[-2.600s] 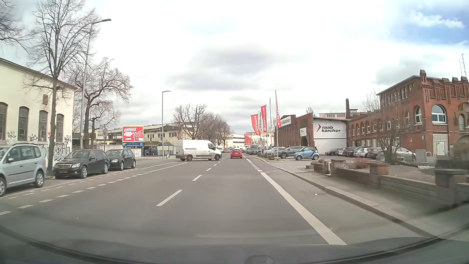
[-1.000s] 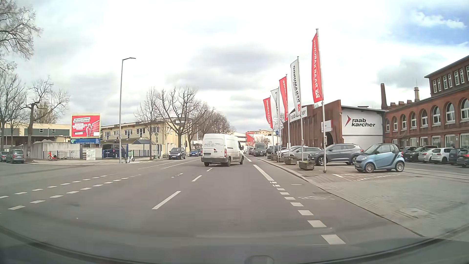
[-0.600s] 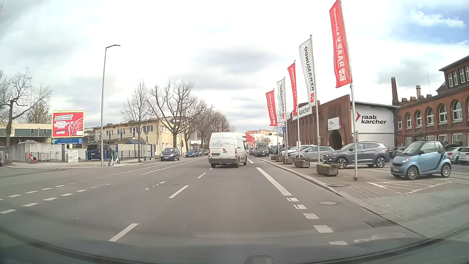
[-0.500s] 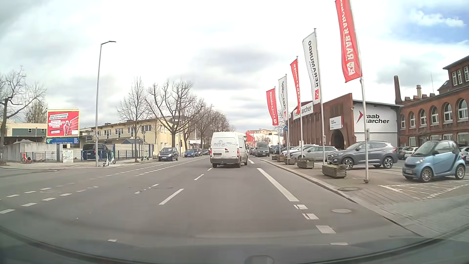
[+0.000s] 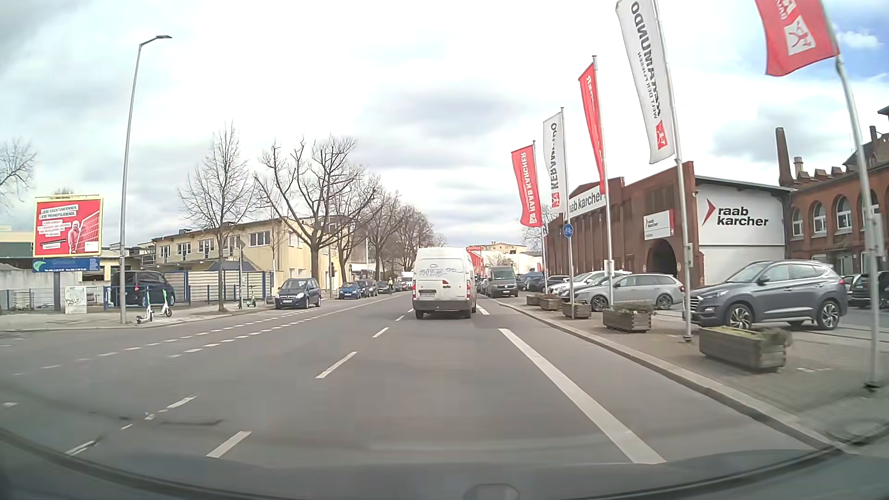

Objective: Follow the waypoints while adhering to traffic rules and regulations

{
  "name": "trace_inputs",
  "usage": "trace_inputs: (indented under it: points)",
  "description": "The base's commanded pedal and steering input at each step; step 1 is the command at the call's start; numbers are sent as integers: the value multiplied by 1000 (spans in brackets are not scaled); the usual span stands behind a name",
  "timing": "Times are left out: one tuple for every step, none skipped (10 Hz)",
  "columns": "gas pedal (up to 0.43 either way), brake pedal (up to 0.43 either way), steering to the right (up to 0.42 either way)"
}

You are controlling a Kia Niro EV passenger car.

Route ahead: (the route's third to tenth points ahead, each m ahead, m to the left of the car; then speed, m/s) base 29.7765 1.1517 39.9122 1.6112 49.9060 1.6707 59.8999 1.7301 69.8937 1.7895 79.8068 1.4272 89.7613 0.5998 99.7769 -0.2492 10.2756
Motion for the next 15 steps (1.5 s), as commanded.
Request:
trace_inputs:
  points:
    - [0,79,0]
    - [0,67,0]
    - [0,30,0]
    - [0,18,0]
    - [0,6,1]
    - [0,0,6]
    - [0,0,5]
    - [0,0,4]
    - [157,0,3]
    - [169,0,0]
    - [169,0,0]
    - [169,0,0]
    - [169,0,0]
    - [169,0,1]
    - [169,0,1]
